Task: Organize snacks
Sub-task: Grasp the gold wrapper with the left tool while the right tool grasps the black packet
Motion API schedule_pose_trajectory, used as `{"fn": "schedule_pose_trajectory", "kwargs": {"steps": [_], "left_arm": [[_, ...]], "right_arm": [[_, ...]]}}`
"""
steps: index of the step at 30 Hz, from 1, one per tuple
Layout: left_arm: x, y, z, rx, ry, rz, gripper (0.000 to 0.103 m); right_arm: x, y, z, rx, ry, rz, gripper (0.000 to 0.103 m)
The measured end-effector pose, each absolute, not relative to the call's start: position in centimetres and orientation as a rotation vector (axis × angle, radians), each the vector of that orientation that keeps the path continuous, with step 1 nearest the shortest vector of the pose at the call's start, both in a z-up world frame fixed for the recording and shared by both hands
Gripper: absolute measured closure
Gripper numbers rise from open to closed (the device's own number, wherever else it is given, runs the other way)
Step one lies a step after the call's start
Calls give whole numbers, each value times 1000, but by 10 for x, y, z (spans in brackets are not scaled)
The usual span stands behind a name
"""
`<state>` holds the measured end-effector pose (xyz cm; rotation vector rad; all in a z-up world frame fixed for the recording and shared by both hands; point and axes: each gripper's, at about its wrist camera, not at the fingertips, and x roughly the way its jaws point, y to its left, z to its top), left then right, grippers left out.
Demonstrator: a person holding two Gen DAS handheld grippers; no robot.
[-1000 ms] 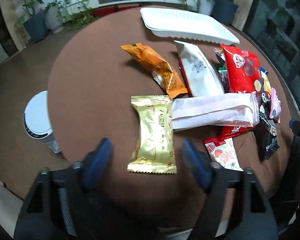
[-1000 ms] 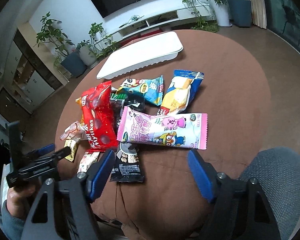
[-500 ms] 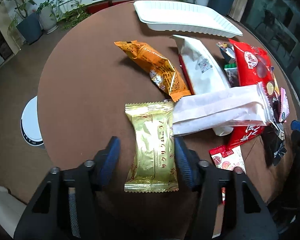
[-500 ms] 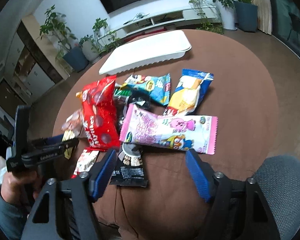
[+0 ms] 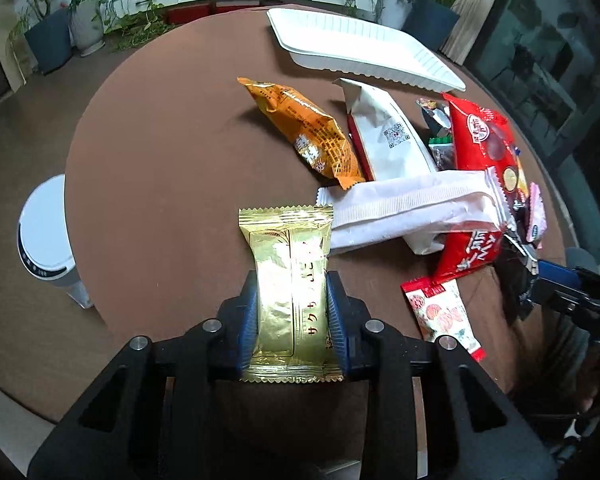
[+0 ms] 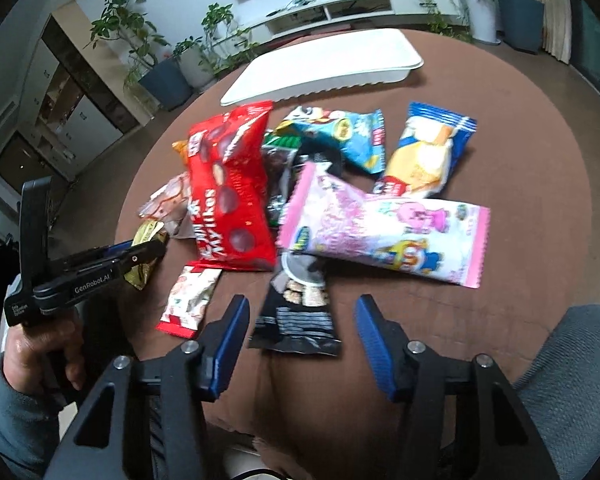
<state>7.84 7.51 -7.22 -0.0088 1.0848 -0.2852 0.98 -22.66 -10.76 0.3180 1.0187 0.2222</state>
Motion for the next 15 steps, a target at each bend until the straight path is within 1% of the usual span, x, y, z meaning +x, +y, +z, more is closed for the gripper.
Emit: {"fn": "schedule_pose_trajectory", "kwargs": {"steps": [8,9,10,12,15], "left_arm": [[69,84,-73,-73,1074,-306,74],[69,83,-73,-75,1073,-308,74],[70,83,-73,-77,1072,-309,74],[70,82,-73,-82,1071,-312,74],[68,84,-73,-85,1067,-314,74]], "right_arm": [[33,-219,-116,279,1082,208,45],[36,-218,-118,271,1086,208,48],[38,-217,-119,259,1094,207,53],[44,-216,-120,228,1095,205,59],[47,-211,-121,195,1095,211,63]]}}
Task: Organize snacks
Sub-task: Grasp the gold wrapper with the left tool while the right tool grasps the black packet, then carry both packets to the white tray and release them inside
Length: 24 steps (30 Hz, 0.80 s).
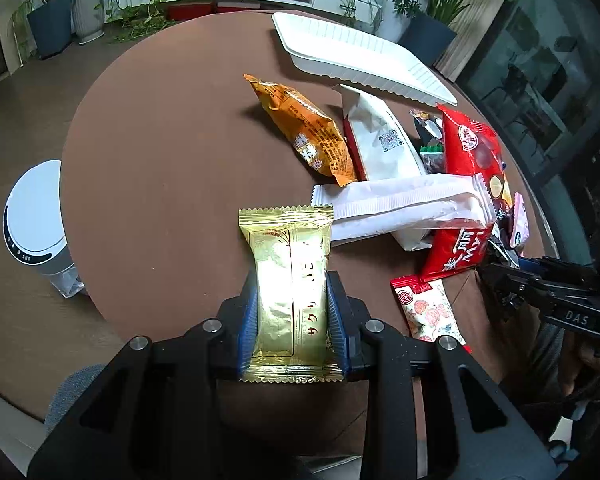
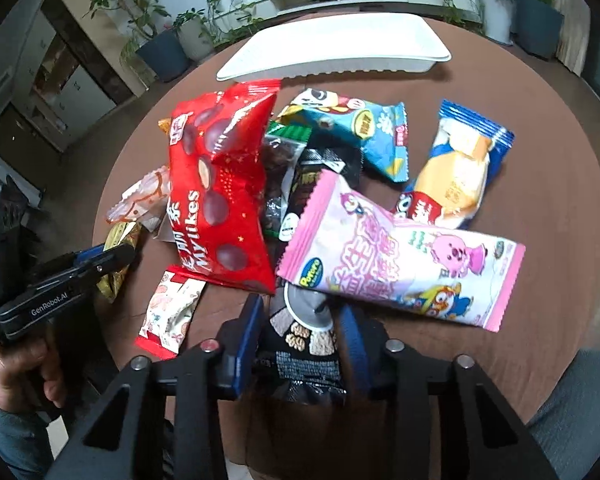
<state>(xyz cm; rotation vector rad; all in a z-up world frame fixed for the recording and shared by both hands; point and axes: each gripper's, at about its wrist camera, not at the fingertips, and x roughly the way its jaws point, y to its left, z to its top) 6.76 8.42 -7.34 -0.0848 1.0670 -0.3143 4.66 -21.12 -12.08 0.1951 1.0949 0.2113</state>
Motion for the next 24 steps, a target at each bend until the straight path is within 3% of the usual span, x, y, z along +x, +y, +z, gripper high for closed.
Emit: {"fn": "schedule_pose_trajectory", "kwargs": {"steps": [10,24], "left_arm": [[66,85,-73,-87,1066,-318,74],[66,91,-74,-164,1052,-347,74]], "right_arm": [[48,-210,-120,163,1097,242,77],[41,-227,-96,334,988,292,80]]}}
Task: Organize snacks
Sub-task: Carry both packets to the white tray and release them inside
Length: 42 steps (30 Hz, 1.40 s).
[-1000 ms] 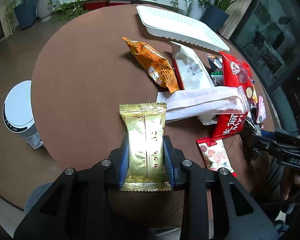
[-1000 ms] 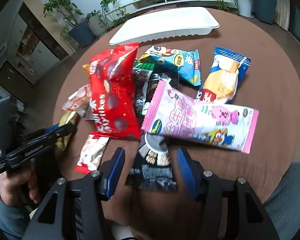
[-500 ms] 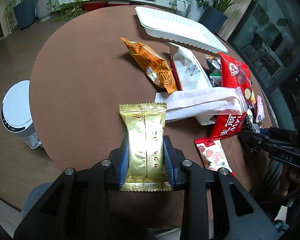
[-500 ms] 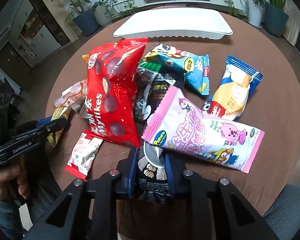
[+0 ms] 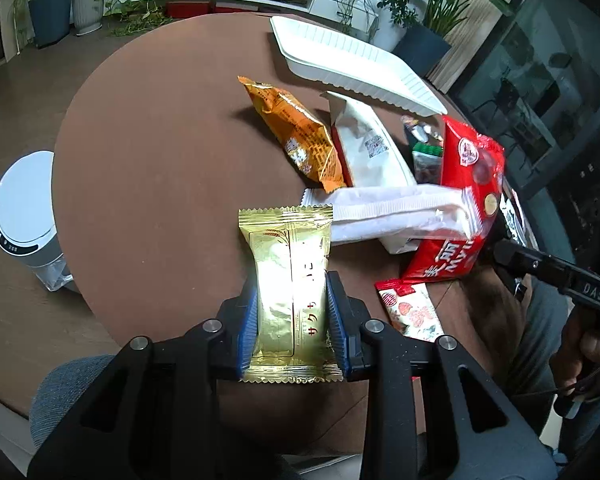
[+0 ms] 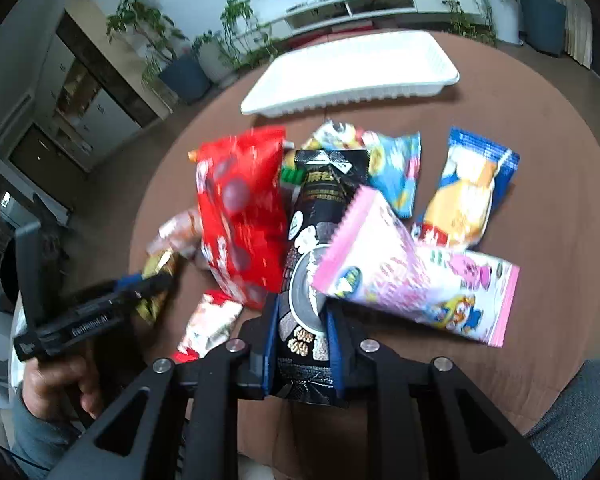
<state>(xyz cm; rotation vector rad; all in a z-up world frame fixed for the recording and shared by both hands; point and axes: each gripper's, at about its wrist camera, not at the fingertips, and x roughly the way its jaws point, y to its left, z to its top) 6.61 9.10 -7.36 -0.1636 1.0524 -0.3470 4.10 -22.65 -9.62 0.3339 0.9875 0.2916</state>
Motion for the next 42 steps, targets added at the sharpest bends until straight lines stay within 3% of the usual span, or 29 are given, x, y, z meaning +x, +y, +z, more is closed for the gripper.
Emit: {"fn": "schedule_pose_trajectory", "kwargs": {"steps": [26,42], "left_arm": [[69,121,-45,-288,957,-342,74],[169,118,43,-169,825,-364,74]], "right_arm": [[48,-280,-45,518,789,282,80],[90,-383,-12,527,688,57,80]]}}
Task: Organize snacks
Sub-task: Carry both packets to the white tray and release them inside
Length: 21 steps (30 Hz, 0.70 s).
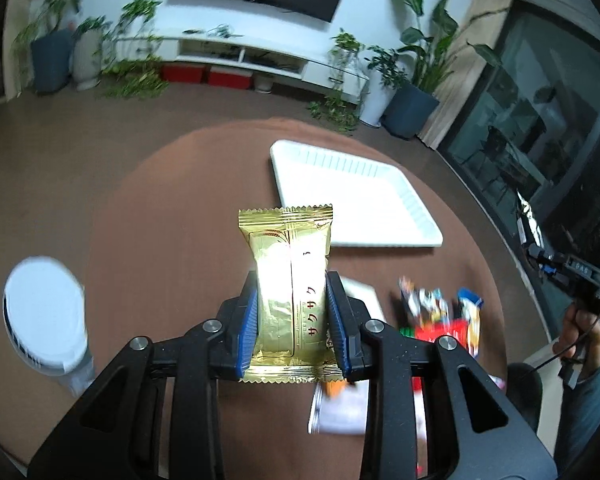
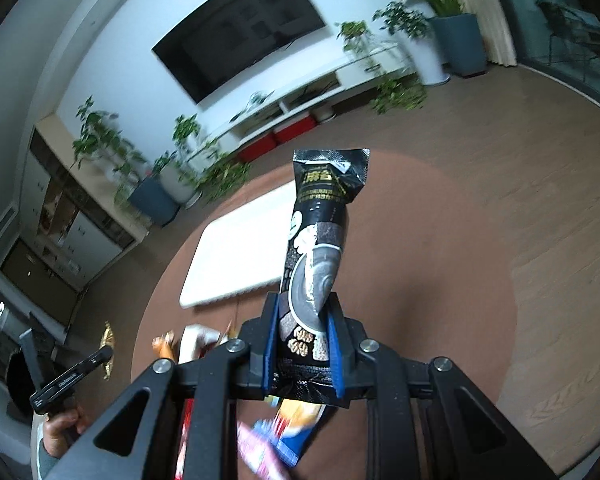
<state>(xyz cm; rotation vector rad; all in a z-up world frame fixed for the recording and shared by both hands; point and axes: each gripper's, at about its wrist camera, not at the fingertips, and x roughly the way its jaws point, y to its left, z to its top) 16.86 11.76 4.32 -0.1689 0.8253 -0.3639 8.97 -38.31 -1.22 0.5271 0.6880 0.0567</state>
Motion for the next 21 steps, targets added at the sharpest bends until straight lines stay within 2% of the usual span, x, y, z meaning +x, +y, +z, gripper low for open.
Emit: {"fn": "schedule_pose_trajectory", "kwargs": {"steps": [9,21], "left_arm": [[271,55,64,-53,844,-425,74],[353,-22,-12,12,985,-412,74]], "right_arm": [[178,-347,11,381,707,134,80],[275,-306,-55,245,921,185,80]]}}
